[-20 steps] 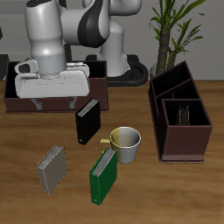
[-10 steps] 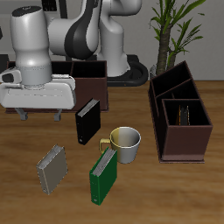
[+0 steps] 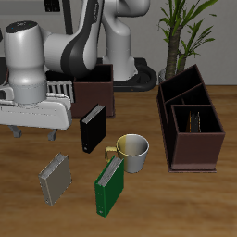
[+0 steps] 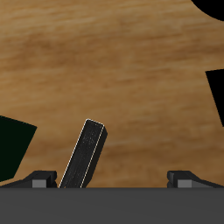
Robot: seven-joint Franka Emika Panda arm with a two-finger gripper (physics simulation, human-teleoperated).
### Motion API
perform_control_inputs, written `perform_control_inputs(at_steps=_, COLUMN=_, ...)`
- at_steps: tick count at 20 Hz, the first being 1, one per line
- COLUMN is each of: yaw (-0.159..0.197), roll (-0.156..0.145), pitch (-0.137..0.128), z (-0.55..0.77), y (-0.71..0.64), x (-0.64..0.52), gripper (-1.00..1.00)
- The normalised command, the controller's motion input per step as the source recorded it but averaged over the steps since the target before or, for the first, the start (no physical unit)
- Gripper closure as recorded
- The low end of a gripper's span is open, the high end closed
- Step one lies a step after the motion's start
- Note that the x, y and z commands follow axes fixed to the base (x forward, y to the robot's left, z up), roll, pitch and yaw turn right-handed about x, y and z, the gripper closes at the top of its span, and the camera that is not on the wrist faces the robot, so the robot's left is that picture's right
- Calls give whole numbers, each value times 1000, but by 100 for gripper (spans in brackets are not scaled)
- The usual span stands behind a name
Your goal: Place the orange book into the left desk caddy's right compartment and place the striped book into the back desk caddy's front compartment and place the yellow book into the back desk caddy's back compartment
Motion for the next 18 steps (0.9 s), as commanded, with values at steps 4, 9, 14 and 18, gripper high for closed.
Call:
perform_control_inputs(at_steps=4, yaw=-74, roll=28, pitch=20, z=-356, y=51, x=65, gripper=-100)
perform_control_inputs(at_steps=9, yaw=-121, roll=-99, pitch=35, z=-120, y=55, x=185, gripper=-100)
perform_control_inputs(at_steps=14, yaw=-13, roll=-63, pitch=11, z=29, y=481, x=160, gripper=-100)
perform_control_inputs(at_steps=18, yaw=-19, roll=9, pitch=23, z=-77, y=277, x=105, gripper=-100)
